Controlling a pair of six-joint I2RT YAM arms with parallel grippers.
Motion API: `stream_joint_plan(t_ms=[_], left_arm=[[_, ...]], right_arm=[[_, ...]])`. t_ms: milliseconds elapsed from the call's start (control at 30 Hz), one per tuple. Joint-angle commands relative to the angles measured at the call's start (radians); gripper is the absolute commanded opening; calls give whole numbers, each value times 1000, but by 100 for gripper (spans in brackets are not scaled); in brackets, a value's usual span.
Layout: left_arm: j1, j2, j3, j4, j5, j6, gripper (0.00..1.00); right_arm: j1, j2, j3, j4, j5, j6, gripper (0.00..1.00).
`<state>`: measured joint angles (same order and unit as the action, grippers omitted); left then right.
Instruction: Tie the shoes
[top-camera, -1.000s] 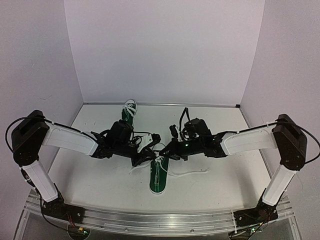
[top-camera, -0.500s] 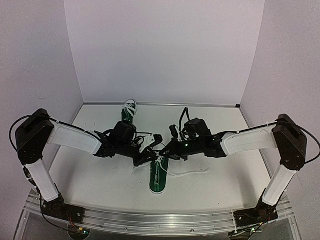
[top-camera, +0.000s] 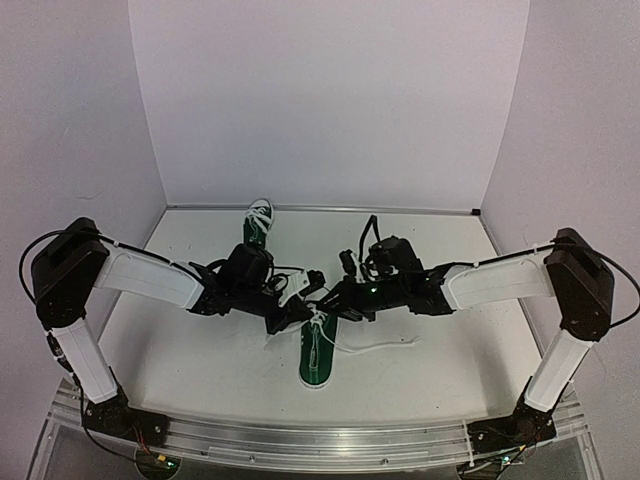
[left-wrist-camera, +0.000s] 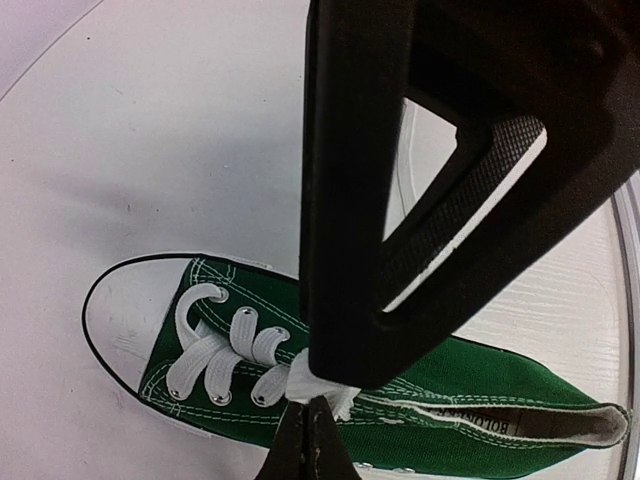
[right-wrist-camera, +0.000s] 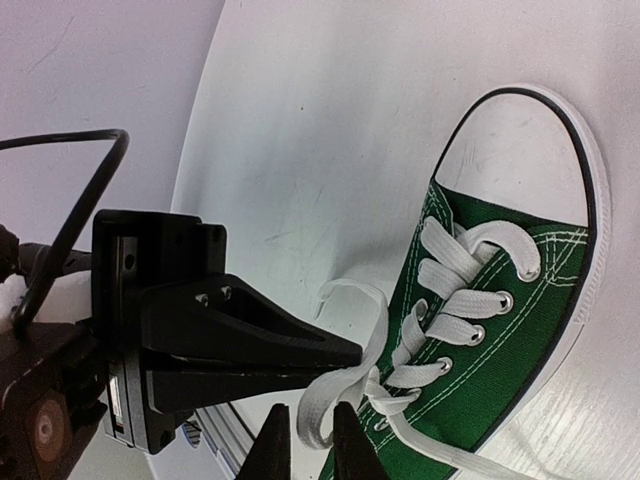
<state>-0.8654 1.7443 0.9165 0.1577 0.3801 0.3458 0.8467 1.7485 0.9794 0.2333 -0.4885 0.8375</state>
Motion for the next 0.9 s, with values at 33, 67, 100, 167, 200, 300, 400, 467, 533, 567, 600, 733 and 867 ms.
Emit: stream_joint_plan(t_ms=[33, 67, 100, 167, 200, 300, 400, 467, 533, 567, 600, 733, 867], left_arm=[[-5, -49, 33, 18, 3, 4, 0], [-6, -51, 33, 19, 3, 3, 0], [-6, -53, 32, 20, 3, 3, 0], [-7, -55, 33, 21, 6, 3, 0], [-7, -56, 34, 21, 7, 2, 0], [-10, -55, 40, 16, 7, 2, 0], [-13, -52, 46, 12, 7, 3, 0], [-15, -50, 47, 11, 4, 2, 0], [-16, -51, 47, 10, 0, 2, 0], [-17, -52, 48, 9, -2, 2, 0], [-17, -53, 47, 9, -4, 1, 0], [-17, -58, 43, 14, -11, -1, 0], [-17, -60, 45, 15, -13, -4, 0]], right_arm=[[-3, -5, 8, 26, -11, 8, 23], [-3, -4, 10, 26, -11, 8, 25], [-4, -3, 12, 26, -10, 8, 26], [-4, 1, 14, 26, -11, 7, 28], [-4, 2, 16, 26, -14, 7, 28], [-4, 6, 20, 26, -18, 5, 28], [-4, 6, 24, 26, -23, 1, 26], [-3, 6, 25, 26, -24, -1, 23], [-3, 6, 25, 26, -25, -5, 19], [-3, 6, 25, 26, -26, -6, 17], [-3, 6, 24, 26, -27, -6, 15], [-3, 7, 21, 25, -28, -5, 14], [-3, 9, 19, 17, -33, -2, 28]])
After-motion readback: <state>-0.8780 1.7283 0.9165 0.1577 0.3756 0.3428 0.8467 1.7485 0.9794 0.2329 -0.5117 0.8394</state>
